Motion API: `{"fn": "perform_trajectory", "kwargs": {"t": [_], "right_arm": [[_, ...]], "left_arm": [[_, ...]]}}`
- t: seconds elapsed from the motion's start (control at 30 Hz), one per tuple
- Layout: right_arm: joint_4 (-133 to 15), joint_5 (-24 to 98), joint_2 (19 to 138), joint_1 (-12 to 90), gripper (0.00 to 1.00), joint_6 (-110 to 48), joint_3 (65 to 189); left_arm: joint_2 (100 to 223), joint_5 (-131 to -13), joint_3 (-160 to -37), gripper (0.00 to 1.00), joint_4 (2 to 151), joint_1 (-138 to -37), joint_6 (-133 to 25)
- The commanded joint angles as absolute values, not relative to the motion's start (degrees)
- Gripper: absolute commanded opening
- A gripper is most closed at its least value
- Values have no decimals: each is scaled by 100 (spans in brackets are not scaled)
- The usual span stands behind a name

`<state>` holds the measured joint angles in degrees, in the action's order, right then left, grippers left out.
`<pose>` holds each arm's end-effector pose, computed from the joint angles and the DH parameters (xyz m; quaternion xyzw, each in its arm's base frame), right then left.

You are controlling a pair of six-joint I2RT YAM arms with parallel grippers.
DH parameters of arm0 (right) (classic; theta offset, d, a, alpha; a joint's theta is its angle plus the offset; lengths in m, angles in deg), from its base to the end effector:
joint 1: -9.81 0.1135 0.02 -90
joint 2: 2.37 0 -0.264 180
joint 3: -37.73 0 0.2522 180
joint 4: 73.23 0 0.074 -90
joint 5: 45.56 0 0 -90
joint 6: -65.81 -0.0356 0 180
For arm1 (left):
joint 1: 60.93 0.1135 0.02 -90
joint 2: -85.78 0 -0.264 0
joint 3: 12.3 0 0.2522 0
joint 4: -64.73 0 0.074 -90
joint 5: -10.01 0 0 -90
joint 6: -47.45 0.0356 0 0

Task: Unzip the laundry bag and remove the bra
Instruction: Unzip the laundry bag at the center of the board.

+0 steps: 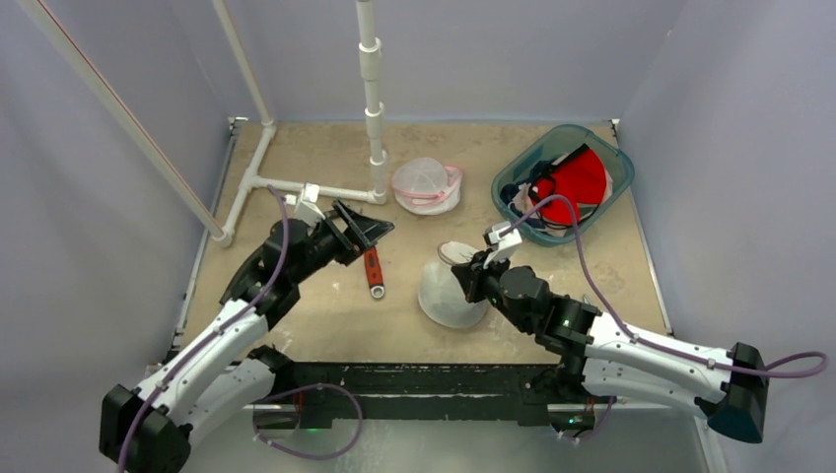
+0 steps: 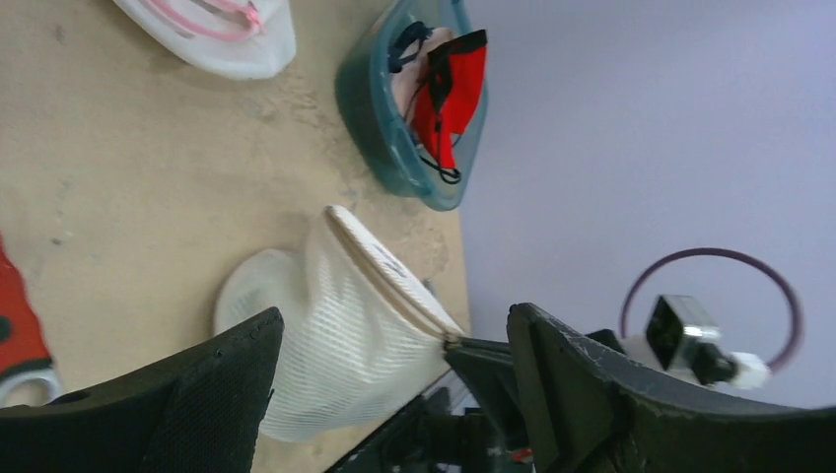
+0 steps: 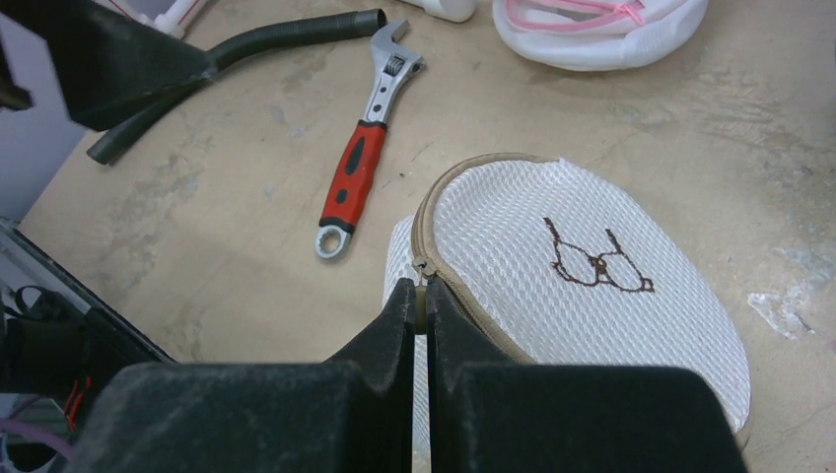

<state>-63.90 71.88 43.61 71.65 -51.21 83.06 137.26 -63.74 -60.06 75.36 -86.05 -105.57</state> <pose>0.1054 0.1622 0.2822 -0.0771 0.7556 0.3075 0.5732 0.1878 -0.0990 0.2769 -0.1720 0.7677 -0.5025 0.3585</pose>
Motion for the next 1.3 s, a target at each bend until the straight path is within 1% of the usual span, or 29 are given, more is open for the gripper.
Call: {"fn": "perform_trajectory", "kwargs": {"t": [0.0,0.07,0.17,0.3,0.43,0.67,0.87,0.93,1.13,1.17,1.23,1.27], "right_arm": [[-6643,7244,4364,7159,0,-5164,8124],[-6656,7224,4311,7164,0,-5206,8015],[-6705,7108,4151,7164,0,-5239,7824],[-6743,6954,3956,7166,0,-5227,7653],[-6765,6855,3916,7164,0,-5173,7644],[-6773,6852,3942,7165,0,-5078,7677],[-6807,6861,3947,7163,0,-5016,7697],[-6821,6846,3934,7165,0,-4982,7702],[-6828,6768,3920,7161,0,-4906,7752],[-6813,6759,3920,7168,0,-4894,7765],[-6797,6730,3893,7174,0,-4881,7796],[-6789,6709,3875,7169,0,-4880,7809]], "left_arm": [[13422,-7752,-5734,81,7667,-9434,-12071],[13713,-7730,-5846,80,7542,-9747,-12326],[14365,-7634,-6304,79,7505,-10133,-12241],[15225,-7512,-6807,78,7499,-10350,-12130],[15862,-7321,-6886,77,7050,-10515,-12410],[16438,-7264,-7072,75,6736,-10795,-12685],[16691,-7162,-7077,68,6477,-10922,-12773],[16726,-7234,-7027,61,6442,-10930,-12781],[16907,-7223,-6998,22,6268,-10934,-12723],[16907,-7247,-7000,14,6290,-10922,-12698],[16885,-7285,-6986,0,6343,-10892,-12619],[16857,-7297,-6982,0,6368,-10866,-12601]]}}
